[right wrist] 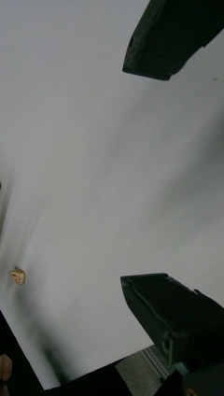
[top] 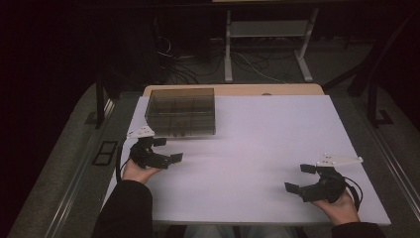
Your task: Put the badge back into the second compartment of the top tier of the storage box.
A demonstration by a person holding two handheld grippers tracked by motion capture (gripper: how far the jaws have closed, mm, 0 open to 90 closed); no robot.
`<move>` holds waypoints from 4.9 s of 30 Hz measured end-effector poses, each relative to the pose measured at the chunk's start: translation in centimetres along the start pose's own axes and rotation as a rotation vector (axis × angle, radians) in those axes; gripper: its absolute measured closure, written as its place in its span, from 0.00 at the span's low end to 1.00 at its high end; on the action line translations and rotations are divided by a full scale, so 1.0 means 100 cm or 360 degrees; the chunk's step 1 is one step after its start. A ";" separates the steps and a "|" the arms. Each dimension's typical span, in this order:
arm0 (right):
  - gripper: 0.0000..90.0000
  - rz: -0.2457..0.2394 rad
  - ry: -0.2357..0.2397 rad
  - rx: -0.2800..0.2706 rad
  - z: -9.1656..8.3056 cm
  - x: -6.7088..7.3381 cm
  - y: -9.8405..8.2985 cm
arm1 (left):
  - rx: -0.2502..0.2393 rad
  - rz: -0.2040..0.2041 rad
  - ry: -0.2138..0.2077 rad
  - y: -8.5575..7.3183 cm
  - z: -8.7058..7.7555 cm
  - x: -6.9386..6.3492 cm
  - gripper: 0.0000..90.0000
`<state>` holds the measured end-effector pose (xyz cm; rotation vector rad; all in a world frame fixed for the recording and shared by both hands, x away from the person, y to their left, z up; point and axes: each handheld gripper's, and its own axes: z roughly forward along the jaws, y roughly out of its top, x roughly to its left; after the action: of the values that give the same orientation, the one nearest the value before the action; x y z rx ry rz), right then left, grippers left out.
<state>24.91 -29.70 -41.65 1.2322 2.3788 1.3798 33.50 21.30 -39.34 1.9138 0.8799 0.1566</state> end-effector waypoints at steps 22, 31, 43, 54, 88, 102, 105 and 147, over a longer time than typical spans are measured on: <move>0.00 -0.0012 0.0005 0.0004 0.001 0.000 0.000 | 0.0105 -0.0040 -0.0004 -0.009 0.021 0.025 0.00; 0.00 -0.0018 0.0007 0.0007 0.001 0.001 0.000 | 0.0177 -0.0016 -0.0036 -0.013 0.029 0.030 0.01; 0.00 -0.0026 0.0008 0.0008 0.001 0.001 -0.001 | 0.0251 -0.0005 -0.0055 -0.019 0.034 0.038 0.07; 0.00 -0.0028 0.0014 0.0009 0.001 0.001 -0.001 | 0.0239 -0.0029 -0.0083 -0.022 0.035 0.043 0.17; 0.00 -0.0008 0.0065 0.0018 0.001 0.001 -0.001 | 0.0326 -0.0090 -0.0212 -0.030 0.044 0.054 0.83; 0.00 -0.0013 0.0064 0.0025 0.003 0.001 -0.001 | 0.0313 -0.0111 -0.0225 -0.023 0.040 0.047 0.95; 0.00 -0.0013 0.0064 0.0026 0.003 0.001 -0.001 | 0.0325 -0.0118 -0.0211 -0.022 0.040 0.045 0.95; 0.00 -0.0005 0.0066 0.0012 0.000 0.001 -0.001 | 0.0445 0.0039 -0.0144 0.012 0.018 0.022 0.98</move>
<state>24.81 -29.67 -41.76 1.2125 2.4141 1.4104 36.50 21.03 -39.85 2.1728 0.8524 -0.0411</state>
